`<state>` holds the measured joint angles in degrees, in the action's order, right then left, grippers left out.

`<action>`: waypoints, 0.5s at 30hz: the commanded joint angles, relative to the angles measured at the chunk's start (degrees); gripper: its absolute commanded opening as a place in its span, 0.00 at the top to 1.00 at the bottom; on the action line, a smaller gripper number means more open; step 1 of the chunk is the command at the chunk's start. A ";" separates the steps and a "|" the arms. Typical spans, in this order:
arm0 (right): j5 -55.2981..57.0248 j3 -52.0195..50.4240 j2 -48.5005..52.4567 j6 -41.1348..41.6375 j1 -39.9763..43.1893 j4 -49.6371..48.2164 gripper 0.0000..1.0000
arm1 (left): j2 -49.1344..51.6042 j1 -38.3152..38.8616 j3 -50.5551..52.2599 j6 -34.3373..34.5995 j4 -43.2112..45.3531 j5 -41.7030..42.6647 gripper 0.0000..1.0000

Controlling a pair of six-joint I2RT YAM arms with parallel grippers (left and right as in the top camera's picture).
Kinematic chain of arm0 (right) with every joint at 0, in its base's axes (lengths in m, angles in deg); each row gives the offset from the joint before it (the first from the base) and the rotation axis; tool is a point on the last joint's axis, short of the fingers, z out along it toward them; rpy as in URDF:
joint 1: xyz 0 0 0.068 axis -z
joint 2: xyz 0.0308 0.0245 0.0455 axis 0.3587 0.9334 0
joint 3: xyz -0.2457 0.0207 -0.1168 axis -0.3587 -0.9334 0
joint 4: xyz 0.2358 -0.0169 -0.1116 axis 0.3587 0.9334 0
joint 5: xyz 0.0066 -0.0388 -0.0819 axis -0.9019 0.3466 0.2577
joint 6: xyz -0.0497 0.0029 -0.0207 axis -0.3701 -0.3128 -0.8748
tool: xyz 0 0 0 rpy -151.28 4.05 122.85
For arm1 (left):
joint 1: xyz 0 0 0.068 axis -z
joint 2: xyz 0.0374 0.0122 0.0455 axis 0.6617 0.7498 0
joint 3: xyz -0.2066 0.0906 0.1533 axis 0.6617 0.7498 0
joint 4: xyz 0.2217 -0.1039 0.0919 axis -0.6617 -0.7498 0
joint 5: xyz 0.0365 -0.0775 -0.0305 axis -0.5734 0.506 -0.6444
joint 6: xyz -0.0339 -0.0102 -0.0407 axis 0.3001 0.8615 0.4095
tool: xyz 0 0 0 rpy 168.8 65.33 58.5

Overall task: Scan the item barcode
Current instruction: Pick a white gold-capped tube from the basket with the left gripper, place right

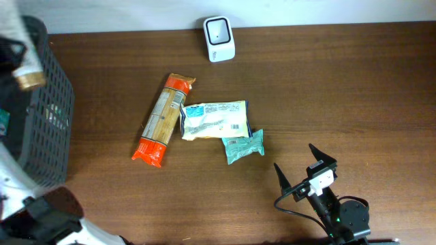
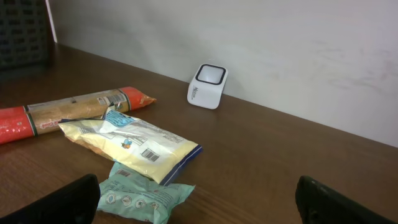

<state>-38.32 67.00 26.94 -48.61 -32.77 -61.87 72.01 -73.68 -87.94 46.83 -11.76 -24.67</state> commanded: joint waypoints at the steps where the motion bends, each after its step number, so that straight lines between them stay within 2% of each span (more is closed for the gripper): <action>1: -0.11 -0.42 -0.37 0.17 0.15 0.17 0.01 | -0.74 14.32 -0.22 -1.75 -5.68 3.89 0.98; 5: -0.11 -0.42 -0.37 0.17 0.15 0.17 0.01 | 4.55 37.38 0.31 -13.51 -14.67 0.04 0.92; 10: -0.11 -0.42 -0.37 0.17 0.15 0.17 0.01 | 17.09 55.82 0.66 -12.76 -9.18 0.28 0.94; 13: -0.11 -0.42 -0.37 0.17 0.15 0.17 0.01 | 26.12 63.95 0.68 -7.61 -2.10 0.26 0.94; 15: -0.11 -0.42 -0.37 0.17 0.15 0.17 0.01 | 30.77 67.19 0.66 -7.63 0.26 -0.20 0.87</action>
<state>-38.32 67.00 26.94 -48.61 -32.77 -61.85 98.96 -9.49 -86.91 37.65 -12.78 -26.14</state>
